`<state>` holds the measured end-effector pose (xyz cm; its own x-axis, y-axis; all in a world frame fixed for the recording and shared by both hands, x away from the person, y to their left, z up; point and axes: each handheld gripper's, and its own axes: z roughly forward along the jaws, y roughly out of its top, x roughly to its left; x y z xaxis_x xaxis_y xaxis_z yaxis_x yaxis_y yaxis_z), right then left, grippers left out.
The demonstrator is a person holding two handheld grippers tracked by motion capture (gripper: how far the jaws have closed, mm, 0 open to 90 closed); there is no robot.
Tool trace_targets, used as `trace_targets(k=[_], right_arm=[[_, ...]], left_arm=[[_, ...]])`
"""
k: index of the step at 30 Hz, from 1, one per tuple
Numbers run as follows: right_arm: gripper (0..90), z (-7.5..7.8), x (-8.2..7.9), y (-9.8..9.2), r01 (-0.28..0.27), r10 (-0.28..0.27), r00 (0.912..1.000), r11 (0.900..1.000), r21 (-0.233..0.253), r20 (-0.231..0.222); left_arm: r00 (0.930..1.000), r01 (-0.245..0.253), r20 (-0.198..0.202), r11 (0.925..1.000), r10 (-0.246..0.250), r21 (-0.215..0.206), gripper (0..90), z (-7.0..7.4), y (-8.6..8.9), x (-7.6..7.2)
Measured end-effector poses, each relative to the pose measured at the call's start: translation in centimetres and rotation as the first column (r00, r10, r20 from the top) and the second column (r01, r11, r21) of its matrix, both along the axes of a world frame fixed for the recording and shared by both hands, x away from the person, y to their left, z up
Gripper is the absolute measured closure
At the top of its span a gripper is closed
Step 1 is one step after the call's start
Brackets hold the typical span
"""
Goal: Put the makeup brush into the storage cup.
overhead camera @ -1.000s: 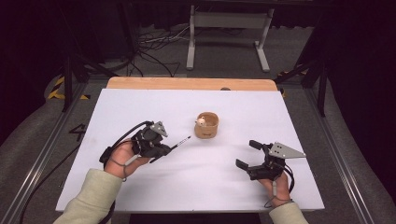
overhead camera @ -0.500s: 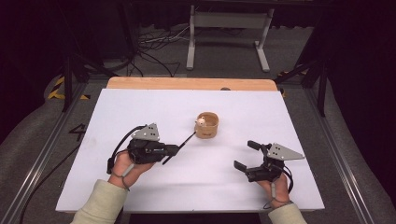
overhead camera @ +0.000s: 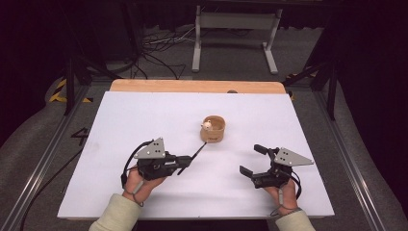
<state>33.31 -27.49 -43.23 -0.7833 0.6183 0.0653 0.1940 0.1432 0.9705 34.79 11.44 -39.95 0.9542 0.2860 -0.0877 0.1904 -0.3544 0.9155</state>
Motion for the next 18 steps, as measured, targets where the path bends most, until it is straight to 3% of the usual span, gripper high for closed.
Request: trace_targets(k=[1,3,10,12,18], right_arm=[[2.1,0.1,-0.1,0.2,0.001,-0.001,1.0000,1.000,-0.002,0.008],[2.3,0.3,-0.3,0.4,0.002,-0.001,0.9998,1.000,-0.009,0.021],[2.3,1.1,-0.5,1.2,-0.025,0.025,0.9990,1.000,0.004,0.036],[1.4,1.5,-0.7,1.7,-0.030,0.030,0.9977,1.000,0.005,0.061],[2.9,2.2,-1.1,3.2,-0.097,0.096,0.9929,0.995,0.011,0.070]], left_arm=[[1.0000,0.004,-0.003,1.0000,-0.004,-0.001,83.5,-0.1,-0.2,-0.1],[0.9996,0.001,0.028,1.0000,-0.001,-0.006,83.5,-0.5,-0.4,-0.2],[0.9992,0.021,0.036,0.9983,-0.019,-0.055,83.5,-1.2,-0.7,-0.4],[0.9984,0.033,0.048,0.9974,-0.030,-0.065,83.5,-1.4,-0.9,-0.5],[0.9947,0.057,0.091,0.9944,-0.048,-0.089,83.5,-1.8,-1.0,-0.9]])
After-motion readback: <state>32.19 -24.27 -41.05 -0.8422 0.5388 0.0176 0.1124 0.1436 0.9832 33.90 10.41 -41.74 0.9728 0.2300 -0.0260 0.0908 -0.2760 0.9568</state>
